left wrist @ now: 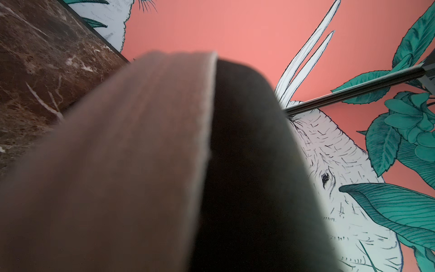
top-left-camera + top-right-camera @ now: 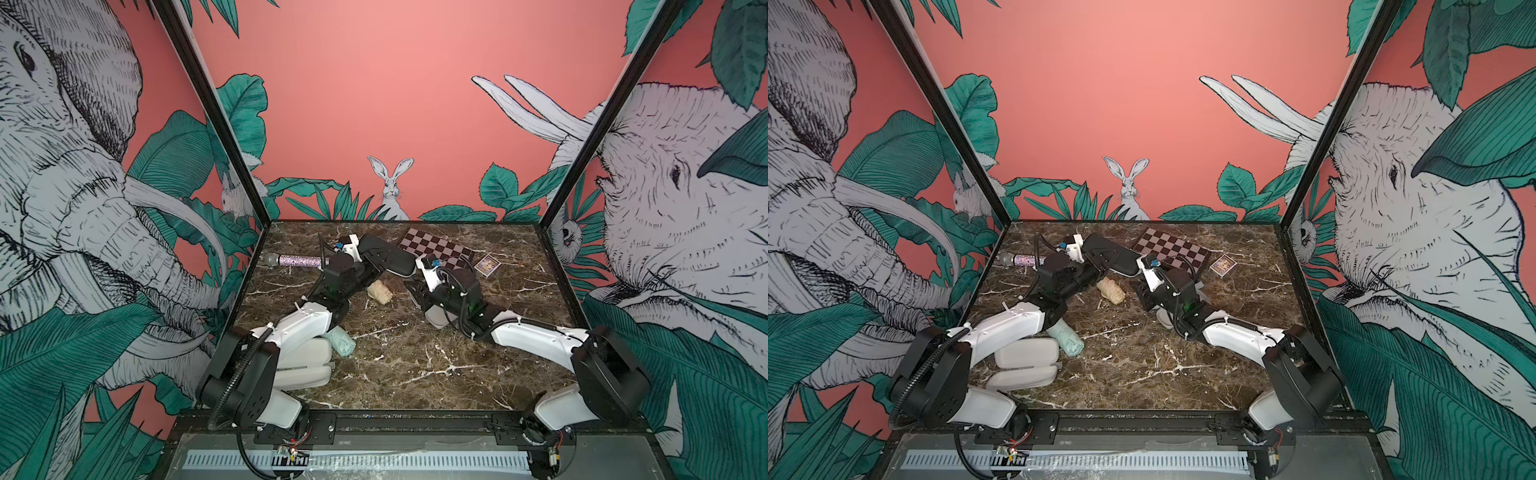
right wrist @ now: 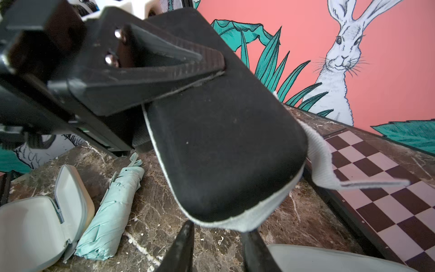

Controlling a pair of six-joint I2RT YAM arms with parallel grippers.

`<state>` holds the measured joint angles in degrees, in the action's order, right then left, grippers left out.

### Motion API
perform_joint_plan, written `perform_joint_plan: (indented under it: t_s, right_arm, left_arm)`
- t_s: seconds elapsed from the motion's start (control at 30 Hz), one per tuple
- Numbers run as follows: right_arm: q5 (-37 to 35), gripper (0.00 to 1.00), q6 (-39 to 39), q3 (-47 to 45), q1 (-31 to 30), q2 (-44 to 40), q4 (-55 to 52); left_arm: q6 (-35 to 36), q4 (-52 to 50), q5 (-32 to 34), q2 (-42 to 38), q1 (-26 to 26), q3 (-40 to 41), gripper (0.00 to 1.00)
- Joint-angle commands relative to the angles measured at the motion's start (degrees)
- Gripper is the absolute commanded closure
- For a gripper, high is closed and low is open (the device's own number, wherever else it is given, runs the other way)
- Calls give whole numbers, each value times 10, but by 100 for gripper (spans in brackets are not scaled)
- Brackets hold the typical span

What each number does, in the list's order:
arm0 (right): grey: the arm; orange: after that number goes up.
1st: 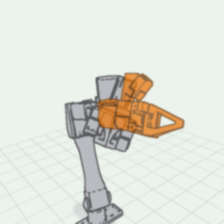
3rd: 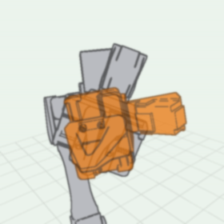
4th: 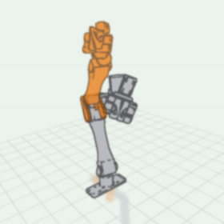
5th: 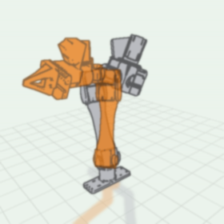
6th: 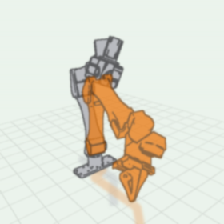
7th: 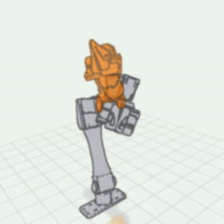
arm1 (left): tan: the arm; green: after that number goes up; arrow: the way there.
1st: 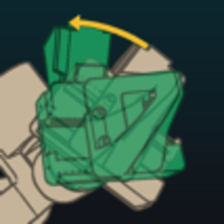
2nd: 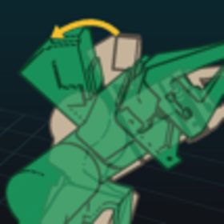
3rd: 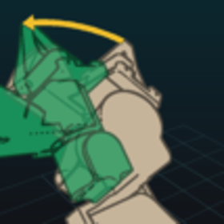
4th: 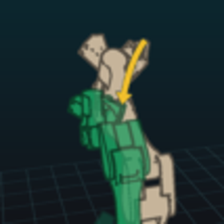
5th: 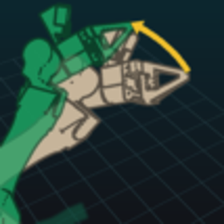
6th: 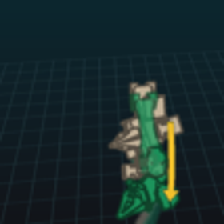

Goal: Put umbrellas into zippered umbrella sleeves
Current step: Zip the zipper on the umbrella sleeve.

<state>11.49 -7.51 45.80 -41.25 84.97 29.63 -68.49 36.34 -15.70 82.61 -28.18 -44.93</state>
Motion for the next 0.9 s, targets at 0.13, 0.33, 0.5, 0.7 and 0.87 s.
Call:
perform_joint_plan:
  t_s: [0.13,0.33,0.5,0.7,0.87]
  right_arm:
    - [-9,71,43,17,-2,0,21]
    - [-28,66,63,11,0,-8,6]
    - [-32,59,73,14,11,-12,-3]
    - [9,64,90,25,20,-10,-12]
    - [23,73,100,25,20,-16,-20]
  left_arm:
    - [-18,53,-30,-4,1,-17,84]
    - [-20,54,-36,0,1,-18,85]
    - [-21,51,-42,0,1,-19,85]
    - [-20,44,-48,-1,1,-17,86]
    - [-14,34,-56,1,1,-20,86]
